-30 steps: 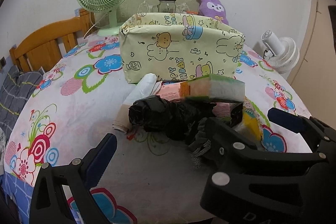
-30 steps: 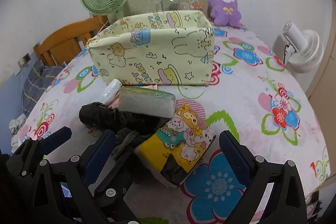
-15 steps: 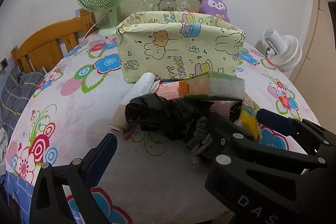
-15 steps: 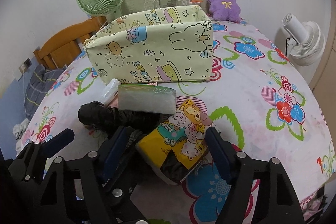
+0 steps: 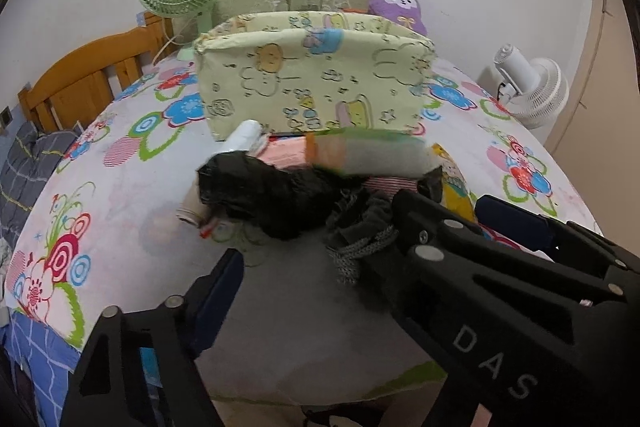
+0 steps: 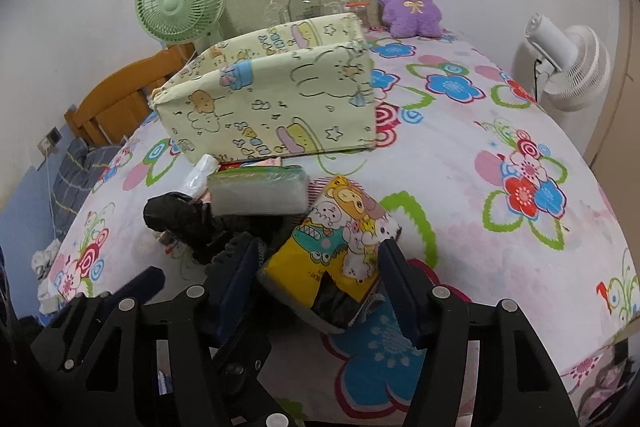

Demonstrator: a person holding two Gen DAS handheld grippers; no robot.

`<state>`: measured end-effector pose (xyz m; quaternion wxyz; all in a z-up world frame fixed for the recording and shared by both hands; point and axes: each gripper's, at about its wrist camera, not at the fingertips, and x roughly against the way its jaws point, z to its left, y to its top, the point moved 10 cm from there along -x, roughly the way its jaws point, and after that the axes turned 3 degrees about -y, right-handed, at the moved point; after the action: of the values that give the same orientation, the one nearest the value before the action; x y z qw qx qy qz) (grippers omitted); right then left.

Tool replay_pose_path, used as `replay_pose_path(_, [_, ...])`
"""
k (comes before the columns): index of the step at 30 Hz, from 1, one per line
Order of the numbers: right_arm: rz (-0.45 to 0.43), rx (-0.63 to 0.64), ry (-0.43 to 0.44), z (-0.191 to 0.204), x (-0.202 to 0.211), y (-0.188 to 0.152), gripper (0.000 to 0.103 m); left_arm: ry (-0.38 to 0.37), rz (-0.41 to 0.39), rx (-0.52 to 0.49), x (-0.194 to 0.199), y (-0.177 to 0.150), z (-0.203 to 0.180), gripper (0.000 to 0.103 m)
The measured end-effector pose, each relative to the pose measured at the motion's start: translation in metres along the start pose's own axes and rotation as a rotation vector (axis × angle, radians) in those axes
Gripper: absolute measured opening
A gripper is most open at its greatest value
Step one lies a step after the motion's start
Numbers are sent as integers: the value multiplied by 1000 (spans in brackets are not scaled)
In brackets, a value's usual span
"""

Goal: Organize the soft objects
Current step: 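Grasp the yellow cartoon snack bag with the right gripper while the left gripper grasps the grey drawstring pouch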

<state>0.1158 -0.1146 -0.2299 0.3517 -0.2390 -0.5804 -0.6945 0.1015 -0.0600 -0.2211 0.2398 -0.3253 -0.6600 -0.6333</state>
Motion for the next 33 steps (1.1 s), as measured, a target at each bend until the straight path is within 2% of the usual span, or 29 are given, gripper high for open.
replay_pose_path(8, [17,-62,-28,-27,-1,-4,67,-71,26,-44,-9,-2,-30,51])
replay_pose_path(13, [57,-97,-25,-40,-9,-12,67,-83,28,-62,-15,1,-40,34])
replay_pose_path(15, [55,-97,-30,-41,-10,-12,64,-82,33,-59,-19,2,-41,32])
replay_pose_path(16, [50,-98,-37,-43,-10,-12,57,-79,31,-62,-19,2,-41,30])
replay_pose_path(20, [45,-94,-34,-44,-11,-11,54,-75,26,-59,-19,4,-42,29])
replay_pose_path(33, [-22,-82,-42,-40,11,10,51,-80,-36,-48,4,25,-43,27])
